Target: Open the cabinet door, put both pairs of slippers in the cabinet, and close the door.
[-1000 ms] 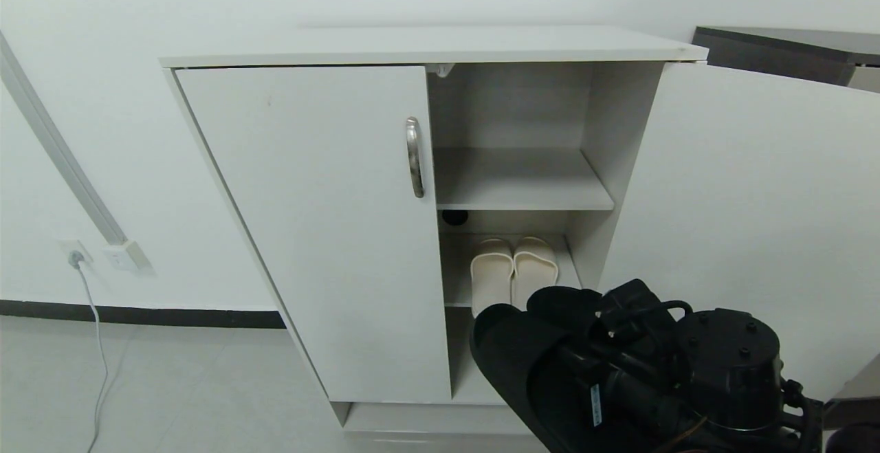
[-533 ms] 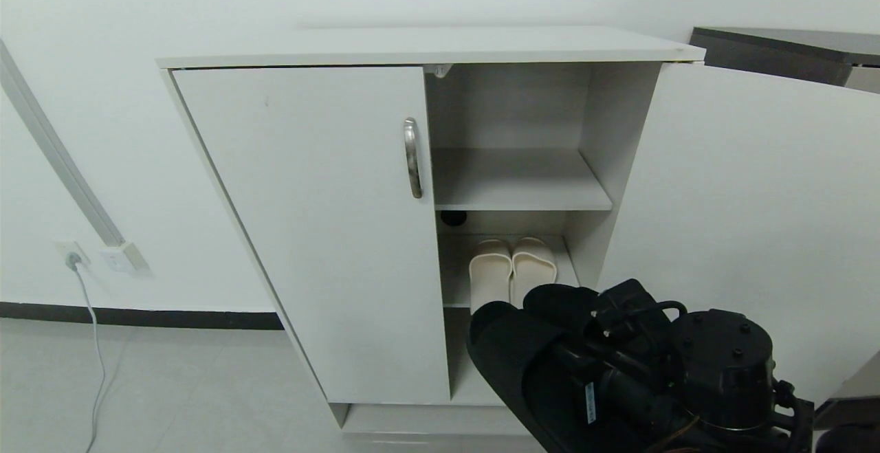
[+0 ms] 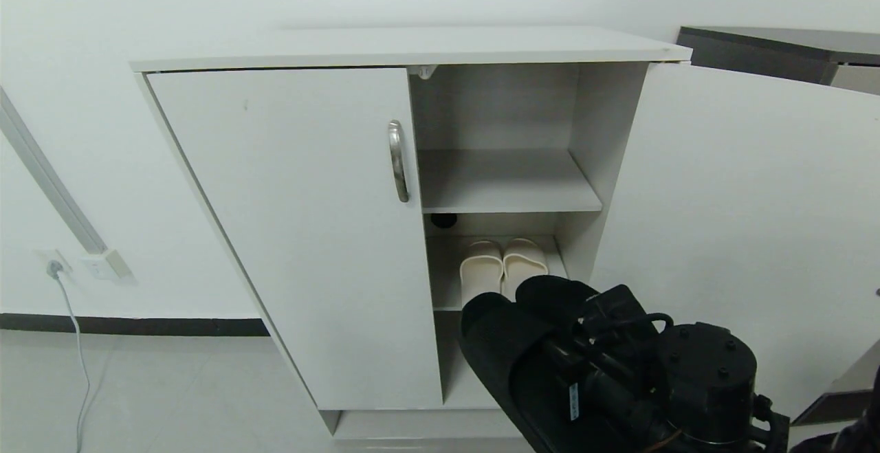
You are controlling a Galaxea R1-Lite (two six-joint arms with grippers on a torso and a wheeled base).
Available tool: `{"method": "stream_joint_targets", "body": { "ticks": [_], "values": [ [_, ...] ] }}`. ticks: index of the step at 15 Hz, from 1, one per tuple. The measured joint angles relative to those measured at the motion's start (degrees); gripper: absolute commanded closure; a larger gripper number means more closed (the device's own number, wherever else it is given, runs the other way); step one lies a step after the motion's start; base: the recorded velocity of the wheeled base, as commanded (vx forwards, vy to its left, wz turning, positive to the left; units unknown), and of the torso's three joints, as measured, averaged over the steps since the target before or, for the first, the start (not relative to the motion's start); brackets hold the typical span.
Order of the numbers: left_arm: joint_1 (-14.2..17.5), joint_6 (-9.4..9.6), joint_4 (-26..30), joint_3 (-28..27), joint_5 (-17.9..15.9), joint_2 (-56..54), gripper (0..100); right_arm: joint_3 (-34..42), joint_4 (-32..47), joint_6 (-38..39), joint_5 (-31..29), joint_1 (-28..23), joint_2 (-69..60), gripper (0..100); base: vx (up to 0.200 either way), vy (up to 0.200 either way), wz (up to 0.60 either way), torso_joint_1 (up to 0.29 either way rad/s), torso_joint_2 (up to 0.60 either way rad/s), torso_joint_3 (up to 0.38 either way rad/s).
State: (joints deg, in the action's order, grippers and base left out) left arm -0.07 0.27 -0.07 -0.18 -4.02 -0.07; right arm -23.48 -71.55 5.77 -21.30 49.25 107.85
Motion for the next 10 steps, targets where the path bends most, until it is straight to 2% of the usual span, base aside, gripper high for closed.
{"method": "stream_joint_targets", "body": {
  "ticks": [2, 4, 10],
  "values": [
    [0.0, 0.05, 0.0, 0.0, 0.0, 0.0, 100, -3.3, -0.3, -0.2, -7.3, 0.5, 3.1, 100, 0.000, 0.000, 0.00, 0.000, 0.00, 0.000],
    [0.0, 0.06, 0.0, 0.0, 0.0, 0.0, 100, -7.5, 3.4, 0.8, -11.7, 1.2, 6.4, 100, 0.000, 0.000, 0.00, 0.000, 0.00, 0.000],
    [0.0, 0.06, 0.0, 0.0, 0.0, 0.0, 100, -28.0, 34.5, 11.0, -24.5, 2.5, 8.7, 100, 0.000, 0.000, 0.00, 0.000, 0.00, 0.000]
  ]
}}
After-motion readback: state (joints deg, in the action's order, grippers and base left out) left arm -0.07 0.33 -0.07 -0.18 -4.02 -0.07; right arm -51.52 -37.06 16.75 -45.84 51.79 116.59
